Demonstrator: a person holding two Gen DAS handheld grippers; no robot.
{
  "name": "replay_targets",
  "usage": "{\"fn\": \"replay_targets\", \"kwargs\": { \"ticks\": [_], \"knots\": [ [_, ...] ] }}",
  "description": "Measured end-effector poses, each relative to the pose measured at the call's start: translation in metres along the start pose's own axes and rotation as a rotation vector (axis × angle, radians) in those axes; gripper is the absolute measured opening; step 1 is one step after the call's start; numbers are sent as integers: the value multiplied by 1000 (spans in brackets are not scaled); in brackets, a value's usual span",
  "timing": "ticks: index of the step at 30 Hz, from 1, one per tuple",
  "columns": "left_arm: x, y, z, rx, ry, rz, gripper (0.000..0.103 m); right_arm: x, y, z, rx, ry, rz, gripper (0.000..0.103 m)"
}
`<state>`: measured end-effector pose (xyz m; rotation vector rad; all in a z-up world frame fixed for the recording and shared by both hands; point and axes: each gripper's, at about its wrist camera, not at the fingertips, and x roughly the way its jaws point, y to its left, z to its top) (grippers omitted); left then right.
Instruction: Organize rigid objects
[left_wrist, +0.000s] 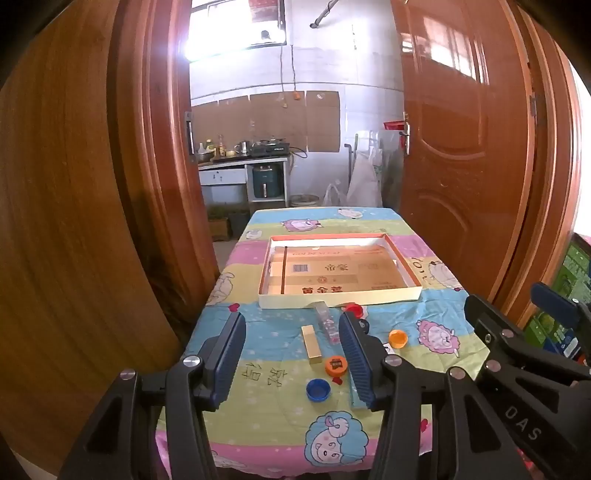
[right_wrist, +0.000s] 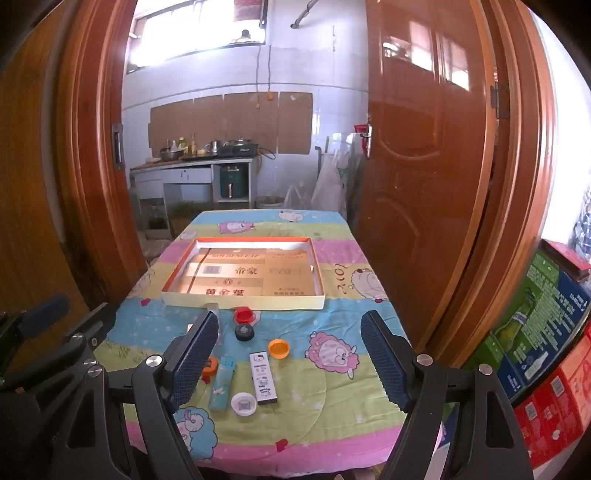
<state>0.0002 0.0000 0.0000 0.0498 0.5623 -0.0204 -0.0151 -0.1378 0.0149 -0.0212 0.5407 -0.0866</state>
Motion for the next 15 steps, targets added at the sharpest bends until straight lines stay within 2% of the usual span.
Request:
{"fn": "replay_targets", "kwargs": {
  "ticks": [5,15],
  "knots": [
    [1,5,-3,-21,-6,-31,53,0,0,0,4,6,3,81],
    [1,2,-3,-6,-4,-22,53,1,0,-1,7,9,3,81]
  ]
}}
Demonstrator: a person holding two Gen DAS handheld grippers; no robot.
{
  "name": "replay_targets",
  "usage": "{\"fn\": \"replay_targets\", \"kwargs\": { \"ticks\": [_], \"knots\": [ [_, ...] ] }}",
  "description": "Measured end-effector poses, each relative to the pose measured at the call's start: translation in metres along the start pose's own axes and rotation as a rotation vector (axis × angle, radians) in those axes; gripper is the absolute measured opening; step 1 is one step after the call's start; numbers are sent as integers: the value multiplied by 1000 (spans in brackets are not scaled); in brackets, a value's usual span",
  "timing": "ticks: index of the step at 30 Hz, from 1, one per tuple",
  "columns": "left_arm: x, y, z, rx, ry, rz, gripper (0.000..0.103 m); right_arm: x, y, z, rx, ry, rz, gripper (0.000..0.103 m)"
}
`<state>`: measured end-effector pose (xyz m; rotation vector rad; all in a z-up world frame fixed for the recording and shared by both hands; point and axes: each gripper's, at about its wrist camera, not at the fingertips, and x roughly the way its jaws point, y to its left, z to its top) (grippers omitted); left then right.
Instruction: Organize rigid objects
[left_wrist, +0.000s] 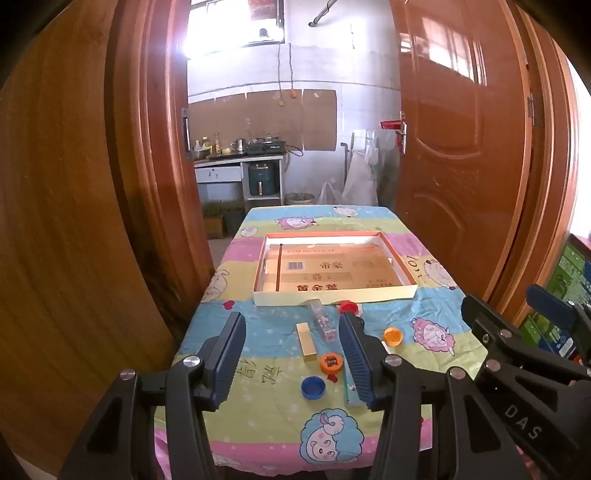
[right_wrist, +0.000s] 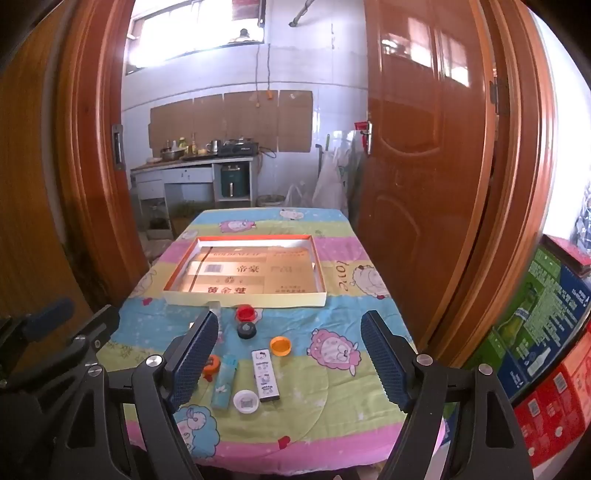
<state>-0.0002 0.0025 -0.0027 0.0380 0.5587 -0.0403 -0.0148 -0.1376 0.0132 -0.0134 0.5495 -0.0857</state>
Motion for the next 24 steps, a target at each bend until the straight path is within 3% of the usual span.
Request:
{"fn": "replay_targets", "kwargs": {
  "ticks": [24],
  "knots": [
    [-1,-1,1,-5,-2,4,53,-3,-1,1,5,-2,2,81]
  ]
}}
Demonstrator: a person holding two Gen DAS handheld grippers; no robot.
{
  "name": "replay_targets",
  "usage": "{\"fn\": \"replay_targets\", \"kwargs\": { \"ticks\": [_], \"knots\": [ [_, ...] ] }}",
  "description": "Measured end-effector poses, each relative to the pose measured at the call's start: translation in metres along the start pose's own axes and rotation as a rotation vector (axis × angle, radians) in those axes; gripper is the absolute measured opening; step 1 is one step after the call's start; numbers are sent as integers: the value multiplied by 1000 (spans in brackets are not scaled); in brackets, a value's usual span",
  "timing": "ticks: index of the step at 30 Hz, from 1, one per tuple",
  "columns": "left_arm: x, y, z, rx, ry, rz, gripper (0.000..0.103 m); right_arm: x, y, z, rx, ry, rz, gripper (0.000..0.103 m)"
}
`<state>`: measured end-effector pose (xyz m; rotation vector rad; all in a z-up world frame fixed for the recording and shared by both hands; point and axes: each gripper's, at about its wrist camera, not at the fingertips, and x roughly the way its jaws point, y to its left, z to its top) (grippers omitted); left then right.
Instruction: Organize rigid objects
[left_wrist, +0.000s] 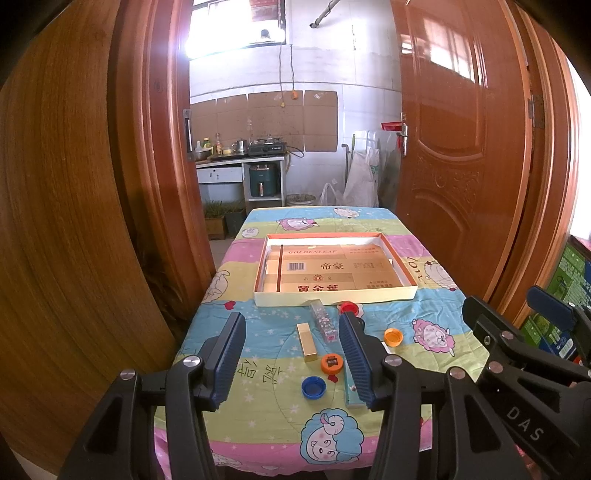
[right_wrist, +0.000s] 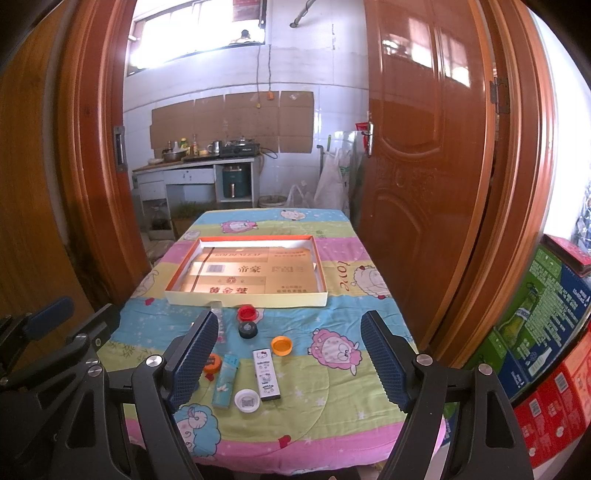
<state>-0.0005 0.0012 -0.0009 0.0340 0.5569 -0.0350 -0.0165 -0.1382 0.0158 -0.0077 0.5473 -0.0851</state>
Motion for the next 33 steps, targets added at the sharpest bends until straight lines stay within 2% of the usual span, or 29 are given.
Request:
{"fn": "replay_targets", "kwargs": {
  "ticks": [33],
  "knots": [
    [-1,0,0,-2,0,-2,53,0,0,0,2,-1,3,81]
  ]
}}
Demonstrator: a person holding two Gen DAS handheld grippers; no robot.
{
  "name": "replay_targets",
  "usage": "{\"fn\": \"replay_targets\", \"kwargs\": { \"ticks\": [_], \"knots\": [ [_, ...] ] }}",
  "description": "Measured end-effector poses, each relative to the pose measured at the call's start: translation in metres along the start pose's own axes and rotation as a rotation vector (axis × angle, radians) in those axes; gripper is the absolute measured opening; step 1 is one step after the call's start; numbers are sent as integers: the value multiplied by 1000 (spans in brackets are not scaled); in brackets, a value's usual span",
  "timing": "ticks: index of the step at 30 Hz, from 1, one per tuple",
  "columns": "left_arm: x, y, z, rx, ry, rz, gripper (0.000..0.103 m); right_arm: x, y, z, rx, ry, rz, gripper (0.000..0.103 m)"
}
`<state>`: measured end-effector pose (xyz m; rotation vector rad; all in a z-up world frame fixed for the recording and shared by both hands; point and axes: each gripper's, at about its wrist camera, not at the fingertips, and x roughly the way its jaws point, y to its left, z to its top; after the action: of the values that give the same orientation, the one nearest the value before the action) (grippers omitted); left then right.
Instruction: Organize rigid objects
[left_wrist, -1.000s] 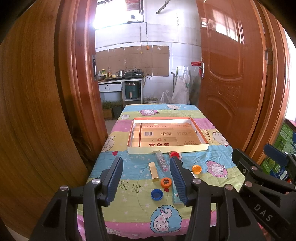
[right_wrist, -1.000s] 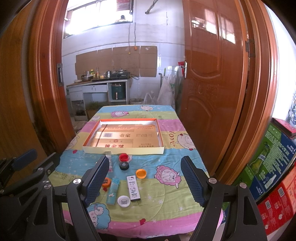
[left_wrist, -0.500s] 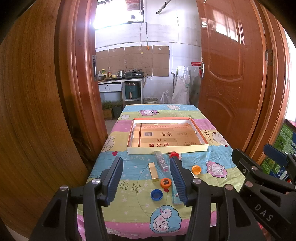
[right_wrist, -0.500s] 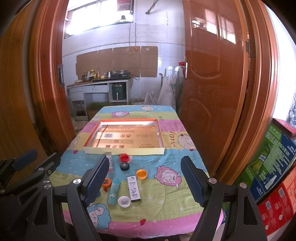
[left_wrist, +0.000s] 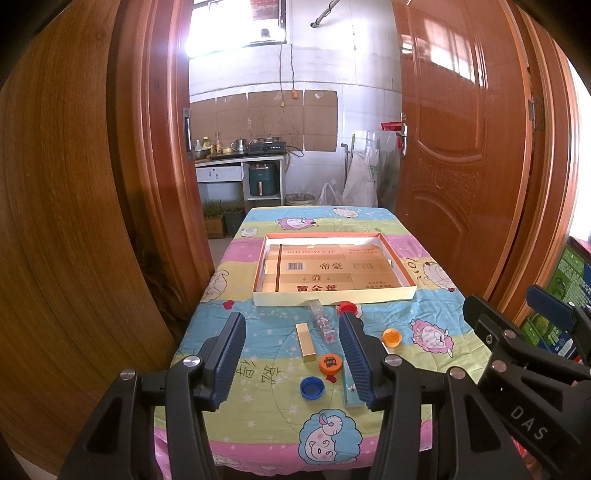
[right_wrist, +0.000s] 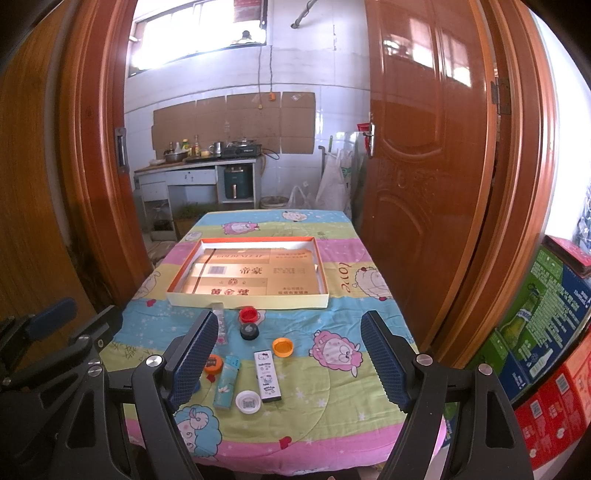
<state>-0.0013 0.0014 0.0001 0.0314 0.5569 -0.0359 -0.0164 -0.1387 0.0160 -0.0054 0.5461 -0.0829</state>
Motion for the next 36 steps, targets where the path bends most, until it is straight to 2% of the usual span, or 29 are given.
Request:
{"fn": "replay_targets", "kwargs": {
  "ticks": [30,36],
  "knots": [
    [1,0,-2,1,3,4,53,-1,8,0,3,6,2,81],
    [13,9,-8,-31,33,15,53,10,-1,-7,25,26,-20,81]
  ]
}}
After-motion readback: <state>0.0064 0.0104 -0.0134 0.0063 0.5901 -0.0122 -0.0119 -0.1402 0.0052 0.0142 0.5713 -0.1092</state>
